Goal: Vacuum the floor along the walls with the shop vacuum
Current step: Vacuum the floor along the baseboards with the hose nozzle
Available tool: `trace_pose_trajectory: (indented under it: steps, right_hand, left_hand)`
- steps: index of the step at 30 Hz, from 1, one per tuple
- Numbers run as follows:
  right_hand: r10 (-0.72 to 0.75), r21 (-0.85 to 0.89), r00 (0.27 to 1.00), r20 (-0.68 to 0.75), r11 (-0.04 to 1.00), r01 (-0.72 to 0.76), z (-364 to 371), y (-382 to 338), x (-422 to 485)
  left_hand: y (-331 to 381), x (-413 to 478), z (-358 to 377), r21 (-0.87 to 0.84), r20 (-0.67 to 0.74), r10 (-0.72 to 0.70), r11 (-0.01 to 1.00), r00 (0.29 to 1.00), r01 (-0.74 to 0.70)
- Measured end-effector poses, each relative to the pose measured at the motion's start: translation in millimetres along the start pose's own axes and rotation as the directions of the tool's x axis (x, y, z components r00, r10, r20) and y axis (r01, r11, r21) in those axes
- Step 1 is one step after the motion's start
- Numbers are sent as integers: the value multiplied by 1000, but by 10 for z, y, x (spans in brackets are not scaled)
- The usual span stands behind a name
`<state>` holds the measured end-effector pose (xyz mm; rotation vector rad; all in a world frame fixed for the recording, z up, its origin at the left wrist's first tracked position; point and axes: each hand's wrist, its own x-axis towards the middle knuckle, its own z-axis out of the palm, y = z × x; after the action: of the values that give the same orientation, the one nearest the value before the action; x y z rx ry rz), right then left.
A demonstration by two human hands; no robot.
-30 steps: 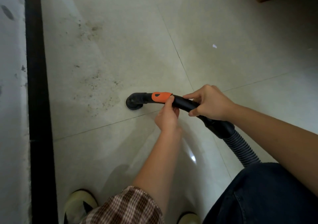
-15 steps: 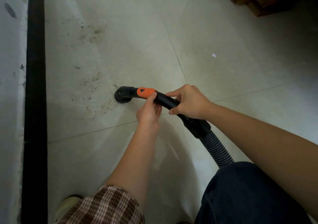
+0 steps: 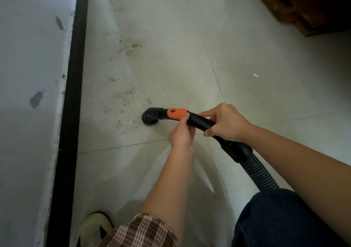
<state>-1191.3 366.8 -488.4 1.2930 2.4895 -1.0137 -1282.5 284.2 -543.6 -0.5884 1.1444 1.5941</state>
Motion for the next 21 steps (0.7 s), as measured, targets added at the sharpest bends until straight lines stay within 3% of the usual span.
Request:
trace_pose_trajectory:
  steps: [21]
  right_hand:
    - [-53, 16, 995, 84, 999, 52, 187, -335, 138]
  left_hand:
    - [276, -53, -264, -81, -127, 47, 995, 991, -57]
